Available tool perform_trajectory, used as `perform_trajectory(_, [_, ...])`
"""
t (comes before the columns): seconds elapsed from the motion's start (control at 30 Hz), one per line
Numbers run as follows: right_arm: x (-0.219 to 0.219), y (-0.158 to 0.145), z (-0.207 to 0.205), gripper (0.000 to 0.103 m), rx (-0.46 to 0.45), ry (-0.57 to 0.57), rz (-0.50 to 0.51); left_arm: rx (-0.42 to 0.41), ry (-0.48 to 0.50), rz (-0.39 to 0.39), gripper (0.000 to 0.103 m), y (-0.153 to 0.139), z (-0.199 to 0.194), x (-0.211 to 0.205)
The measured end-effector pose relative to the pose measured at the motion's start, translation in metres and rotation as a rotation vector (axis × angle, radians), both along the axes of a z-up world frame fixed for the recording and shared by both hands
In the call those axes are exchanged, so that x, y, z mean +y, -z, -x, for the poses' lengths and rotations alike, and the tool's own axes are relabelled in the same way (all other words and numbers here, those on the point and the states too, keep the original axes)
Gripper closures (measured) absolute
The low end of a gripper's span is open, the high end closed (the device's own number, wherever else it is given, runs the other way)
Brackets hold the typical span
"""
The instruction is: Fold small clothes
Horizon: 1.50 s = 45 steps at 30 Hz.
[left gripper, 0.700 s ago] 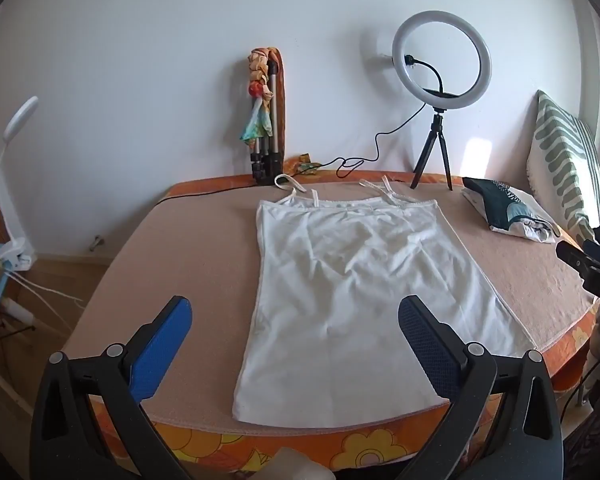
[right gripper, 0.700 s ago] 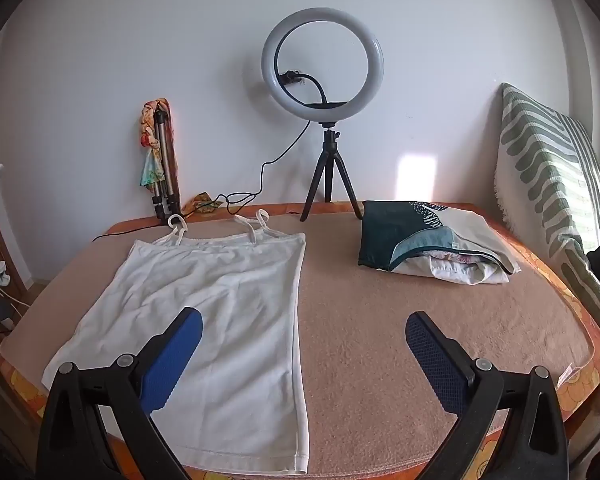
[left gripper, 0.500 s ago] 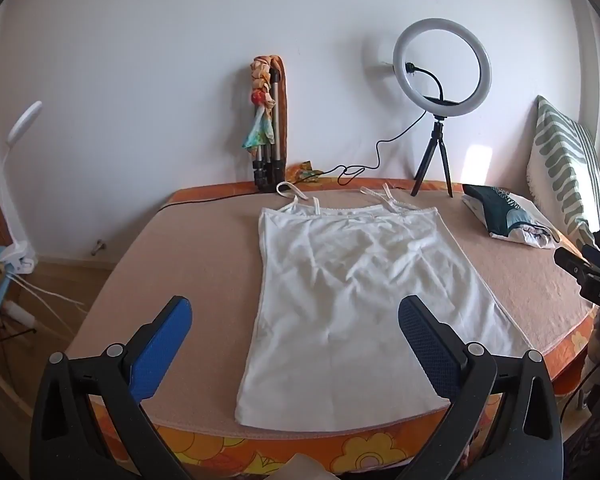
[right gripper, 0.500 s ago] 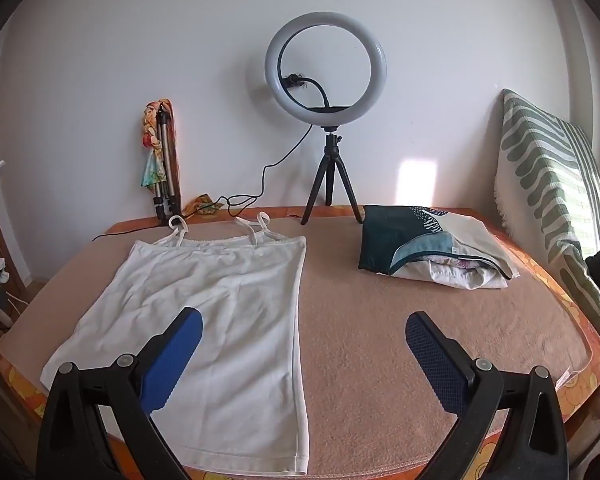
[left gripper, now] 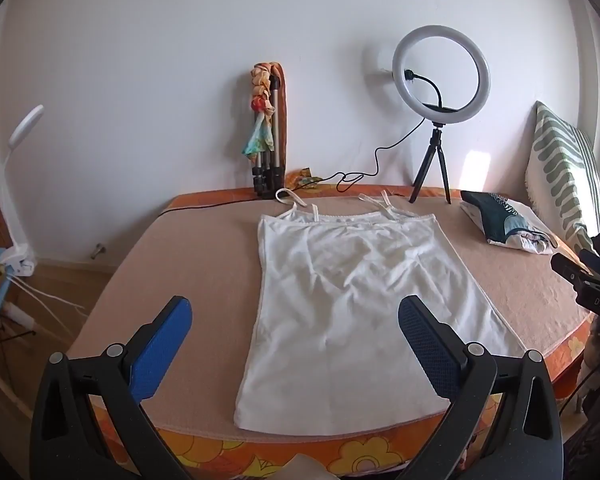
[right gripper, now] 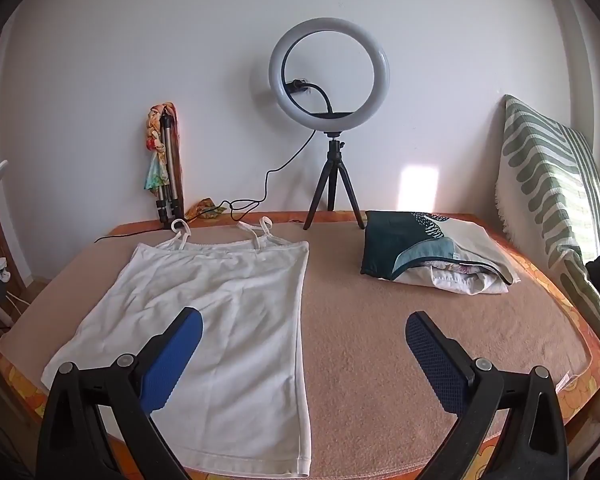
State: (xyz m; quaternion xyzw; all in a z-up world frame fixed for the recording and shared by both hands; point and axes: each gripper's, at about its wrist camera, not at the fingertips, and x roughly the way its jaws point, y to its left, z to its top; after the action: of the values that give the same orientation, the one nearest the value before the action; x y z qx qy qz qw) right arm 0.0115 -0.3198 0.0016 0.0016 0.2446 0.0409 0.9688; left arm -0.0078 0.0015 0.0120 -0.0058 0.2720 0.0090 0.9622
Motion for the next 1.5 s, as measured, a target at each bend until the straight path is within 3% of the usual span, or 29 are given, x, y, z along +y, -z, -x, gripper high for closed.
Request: perform_trajectory(1.5, [0.004, -0.0023, -0.0017, 0.0, -0.004, -0.004, 0.002, -0.012, 0.006, 0.004, 0.0, -0.0069, 0.0014, -0.0038])
